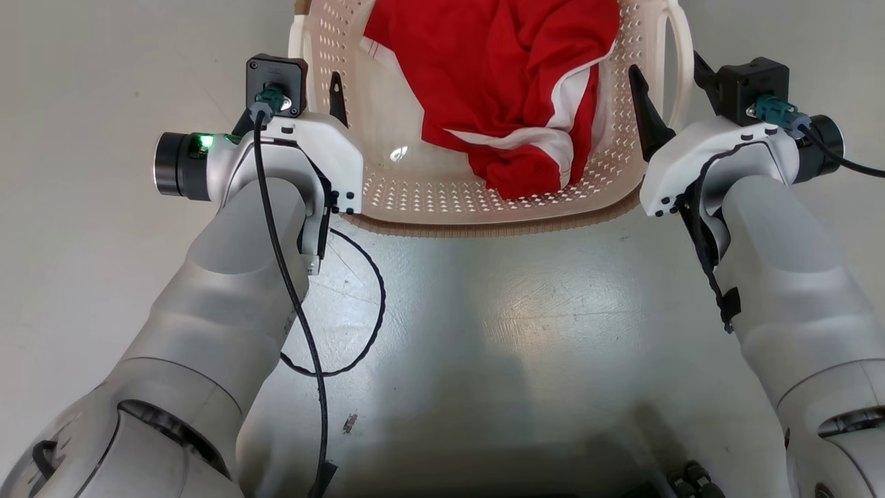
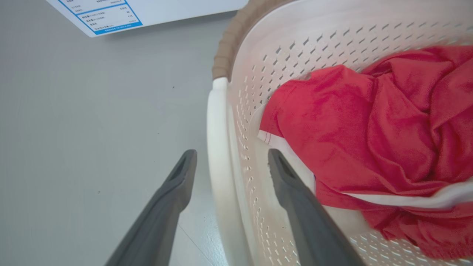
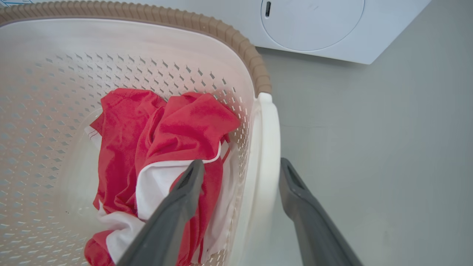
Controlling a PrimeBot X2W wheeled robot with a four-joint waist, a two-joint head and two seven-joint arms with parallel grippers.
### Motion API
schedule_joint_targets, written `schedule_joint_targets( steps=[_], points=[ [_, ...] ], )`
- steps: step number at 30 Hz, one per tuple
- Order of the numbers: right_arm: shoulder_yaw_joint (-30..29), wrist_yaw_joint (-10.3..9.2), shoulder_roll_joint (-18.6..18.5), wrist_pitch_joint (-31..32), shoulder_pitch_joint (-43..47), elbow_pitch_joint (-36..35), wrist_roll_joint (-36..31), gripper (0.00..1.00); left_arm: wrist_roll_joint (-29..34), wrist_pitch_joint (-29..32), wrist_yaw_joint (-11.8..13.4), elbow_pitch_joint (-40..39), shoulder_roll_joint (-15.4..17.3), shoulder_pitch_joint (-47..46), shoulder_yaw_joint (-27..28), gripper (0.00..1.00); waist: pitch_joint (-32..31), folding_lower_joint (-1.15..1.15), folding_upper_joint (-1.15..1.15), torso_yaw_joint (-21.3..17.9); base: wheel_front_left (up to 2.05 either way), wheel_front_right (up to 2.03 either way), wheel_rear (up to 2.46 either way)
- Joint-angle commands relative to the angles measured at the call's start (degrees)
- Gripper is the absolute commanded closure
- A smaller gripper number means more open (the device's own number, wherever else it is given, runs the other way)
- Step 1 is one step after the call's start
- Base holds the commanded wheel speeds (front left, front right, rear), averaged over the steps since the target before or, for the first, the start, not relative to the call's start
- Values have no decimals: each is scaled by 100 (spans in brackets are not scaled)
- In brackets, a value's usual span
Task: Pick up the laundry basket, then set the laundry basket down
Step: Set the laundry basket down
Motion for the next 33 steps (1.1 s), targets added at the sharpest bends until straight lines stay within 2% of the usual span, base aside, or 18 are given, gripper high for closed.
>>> schedule_joint_targets(
  steps=[1,12,18,21,23,29,33],
  points=[
    [40,36,112,-62,364,-85,-25,0,68,-29,35,-55,115,76,104,0,-48,0,0,-6,0,0,0],
    [-354,36,112,-62,720,-486,97,0,156,-29,-25,-10,175,293,300,0,-534,0,0,-98,0,0,0],
    [-432,36,112,-62,1001,-822,239,0,226,-29,-13,-298,232,559,529,0,-1000,0,0,-133,0,0,0],
    [-429,36,112,-62,1170,-1025,321,0,219,-29,-62,-669,295,779,837,0,-1312,0,0,-146,0,0,0],
    [-436,36,112,-62,1288,-1156,375,0,157,-29,-197,-998,314,998,1158,0,-1535,0,0,-153,0,0,0],
    [-466,36,112,-62,1665,-1553,395,0,627,-29,-359,-1959,475,1719,1923,0,-2294,0,0,-164,0,0,0],
    [-505,36,112,-62,1877,-1732,334,0,915,-29,-428,-2301,507,2127,2234,0,-2699,0,0,-168,0,0,0]
  ],
)
